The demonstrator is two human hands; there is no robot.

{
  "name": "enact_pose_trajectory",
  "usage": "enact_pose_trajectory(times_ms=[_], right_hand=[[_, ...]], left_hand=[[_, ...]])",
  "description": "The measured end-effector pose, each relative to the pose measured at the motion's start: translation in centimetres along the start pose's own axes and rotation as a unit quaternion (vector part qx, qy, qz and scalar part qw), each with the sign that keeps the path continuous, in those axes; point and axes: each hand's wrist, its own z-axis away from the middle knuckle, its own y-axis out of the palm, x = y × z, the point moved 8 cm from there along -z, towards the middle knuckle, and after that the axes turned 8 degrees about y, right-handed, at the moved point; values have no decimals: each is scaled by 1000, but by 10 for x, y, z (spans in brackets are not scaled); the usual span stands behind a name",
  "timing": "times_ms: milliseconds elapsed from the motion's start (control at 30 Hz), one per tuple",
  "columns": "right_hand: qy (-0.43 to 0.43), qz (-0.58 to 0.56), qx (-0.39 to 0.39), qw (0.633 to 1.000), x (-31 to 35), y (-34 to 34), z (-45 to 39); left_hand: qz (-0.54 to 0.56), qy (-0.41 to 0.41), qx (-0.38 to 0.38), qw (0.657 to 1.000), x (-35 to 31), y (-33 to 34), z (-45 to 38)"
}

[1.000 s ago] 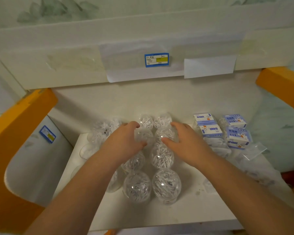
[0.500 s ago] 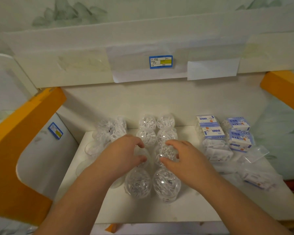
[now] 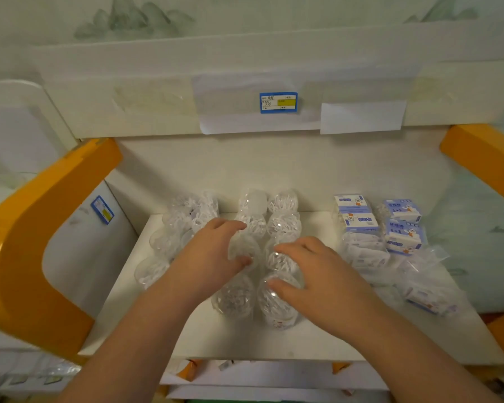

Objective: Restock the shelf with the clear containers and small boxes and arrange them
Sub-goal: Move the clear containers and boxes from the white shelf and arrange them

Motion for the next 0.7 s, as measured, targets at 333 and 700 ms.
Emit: enact_pose_trajectory(times_ms=[333, 700], right_hand=[[-27, 12, 14, 999, -4, 18, 25], [-47, -10, -38, 998, -10, 25, 24]], left_hand=[[-16, -4, 19, 1000, -8, -11, 56], [-62, 15, 24, 998, -16, 8, 64]])
